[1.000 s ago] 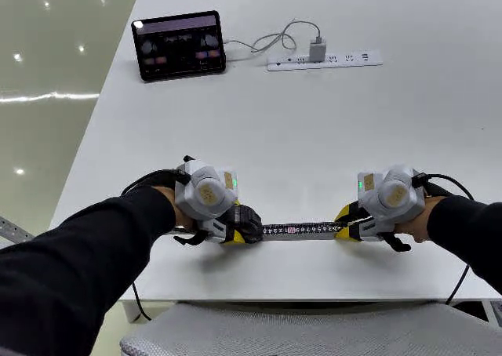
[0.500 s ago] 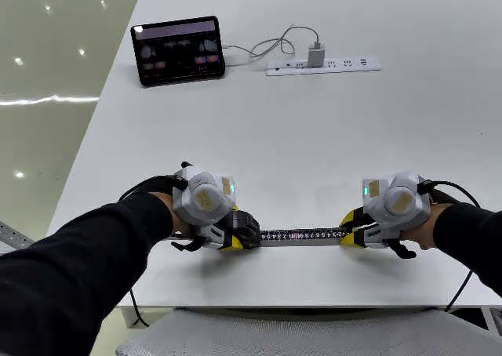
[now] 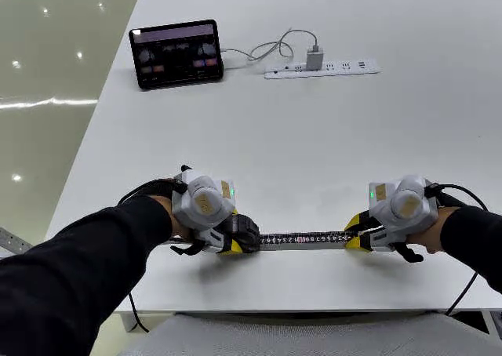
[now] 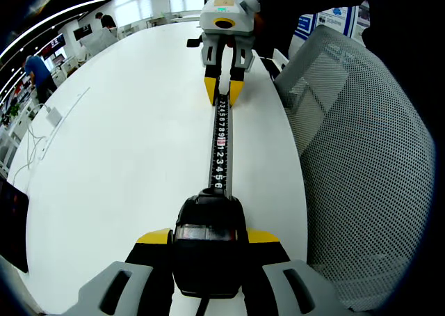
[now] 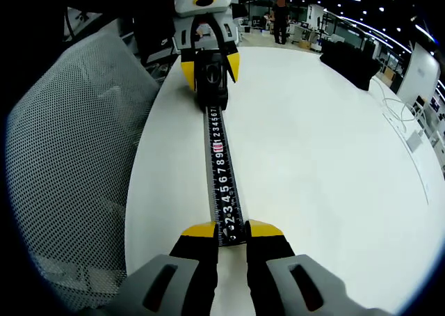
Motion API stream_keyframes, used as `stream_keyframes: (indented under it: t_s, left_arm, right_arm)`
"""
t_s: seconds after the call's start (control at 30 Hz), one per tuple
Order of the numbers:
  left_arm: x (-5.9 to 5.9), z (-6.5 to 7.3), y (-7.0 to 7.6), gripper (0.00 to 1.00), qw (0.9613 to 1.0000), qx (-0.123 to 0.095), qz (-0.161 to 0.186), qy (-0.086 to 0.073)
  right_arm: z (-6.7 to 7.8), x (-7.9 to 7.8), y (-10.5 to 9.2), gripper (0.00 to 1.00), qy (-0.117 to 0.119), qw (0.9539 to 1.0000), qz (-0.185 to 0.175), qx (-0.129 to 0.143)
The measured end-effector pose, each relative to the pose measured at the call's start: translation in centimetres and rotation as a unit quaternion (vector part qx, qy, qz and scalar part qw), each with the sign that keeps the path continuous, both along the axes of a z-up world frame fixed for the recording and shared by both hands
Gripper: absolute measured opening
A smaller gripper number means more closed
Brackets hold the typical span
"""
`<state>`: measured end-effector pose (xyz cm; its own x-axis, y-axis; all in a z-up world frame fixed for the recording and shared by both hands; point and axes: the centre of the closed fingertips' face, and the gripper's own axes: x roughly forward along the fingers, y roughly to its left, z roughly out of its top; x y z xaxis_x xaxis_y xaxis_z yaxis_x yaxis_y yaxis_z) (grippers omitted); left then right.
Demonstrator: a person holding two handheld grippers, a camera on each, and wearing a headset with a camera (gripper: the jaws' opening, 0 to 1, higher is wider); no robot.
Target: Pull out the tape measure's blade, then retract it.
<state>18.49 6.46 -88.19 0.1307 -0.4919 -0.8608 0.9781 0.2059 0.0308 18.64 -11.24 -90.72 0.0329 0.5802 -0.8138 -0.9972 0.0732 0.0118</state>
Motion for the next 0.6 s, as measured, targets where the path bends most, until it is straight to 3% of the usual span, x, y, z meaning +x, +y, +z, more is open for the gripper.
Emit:
stream_keyframes:
  t_s: [0.6]
  left_arm:
    - [0.0,0.0,0.0,0.33,1.0000,0.004,0.001,-0.002]
  right_arm:
    - [0.0,0.2,-1.7,0.10,0.000,1.0000,-0.009,-0.002]
